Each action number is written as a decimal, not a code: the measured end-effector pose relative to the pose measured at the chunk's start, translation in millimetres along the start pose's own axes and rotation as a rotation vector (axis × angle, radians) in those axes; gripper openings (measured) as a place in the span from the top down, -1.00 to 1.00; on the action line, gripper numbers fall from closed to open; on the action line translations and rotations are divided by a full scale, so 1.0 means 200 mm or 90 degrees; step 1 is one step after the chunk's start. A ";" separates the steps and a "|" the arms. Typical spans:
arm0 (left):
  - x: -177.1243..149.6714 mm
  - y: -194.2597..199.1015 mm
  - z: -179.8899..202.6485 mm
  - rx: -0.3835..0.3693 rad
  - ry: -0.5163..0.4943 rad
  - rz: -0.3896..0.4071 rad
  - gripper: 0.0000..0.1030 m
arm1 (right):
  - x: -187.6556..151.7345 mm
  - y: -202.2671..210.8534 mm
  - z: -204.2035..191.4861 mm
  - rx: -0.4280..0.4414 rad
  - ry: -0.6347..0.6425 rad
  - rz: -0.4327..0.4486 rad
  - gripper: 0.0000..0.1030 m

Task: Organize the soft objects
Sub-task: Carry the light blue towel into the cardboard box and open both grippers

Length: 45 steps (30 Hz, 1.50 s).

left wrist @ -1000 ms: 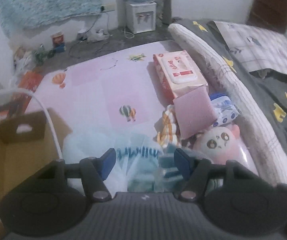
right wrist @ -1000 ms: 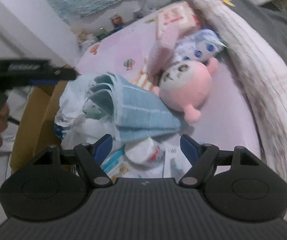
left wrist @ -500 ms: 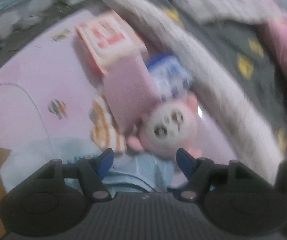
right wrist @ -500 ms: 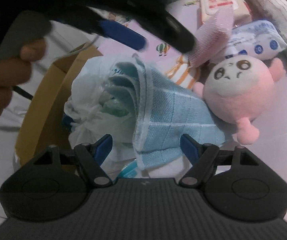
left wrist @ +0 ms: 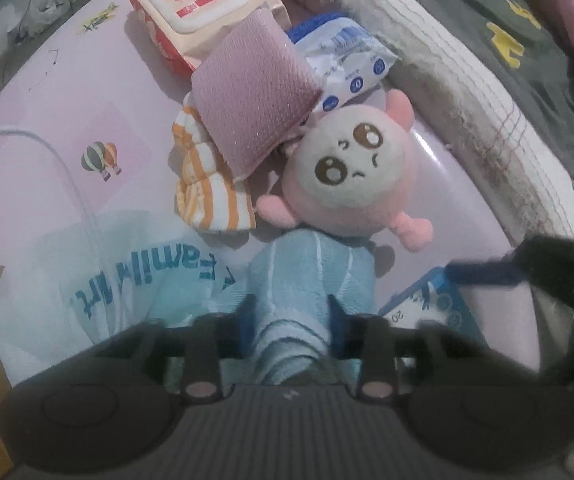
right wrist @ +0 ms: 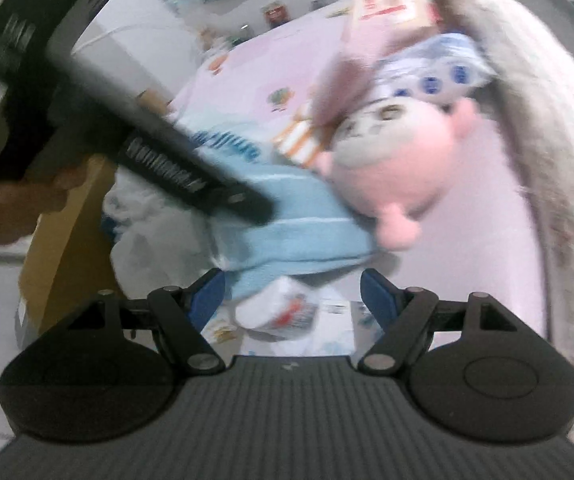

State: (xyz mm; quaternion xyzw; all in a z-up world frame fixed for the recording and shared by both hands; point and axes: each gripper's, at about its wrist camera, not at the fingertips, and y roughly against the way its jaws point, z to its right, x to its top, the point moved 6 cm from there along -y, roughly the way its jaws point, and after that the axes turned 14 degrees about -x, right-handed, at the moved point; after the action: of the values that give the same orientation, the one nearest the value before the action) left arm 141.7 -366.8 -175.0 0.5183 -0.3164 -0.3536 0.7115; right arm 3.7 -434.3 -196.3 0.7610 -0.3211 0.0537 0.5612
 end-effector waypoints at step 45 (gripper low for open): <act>-0.99 1.21 -0.76 0.222 0.041 0.331 0.69 | 0.65 -0.20 -1.59 0.401 -0.253 -0.110 0.51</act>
State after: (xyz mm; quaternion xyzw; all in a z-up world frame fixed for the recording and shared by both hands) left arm 198.8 -72.6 0.3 0.5452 -0.4713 -0.0837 0.6882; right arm 216.5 -200.0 -55.1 0.9159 -0.3261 -0.0463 0.2293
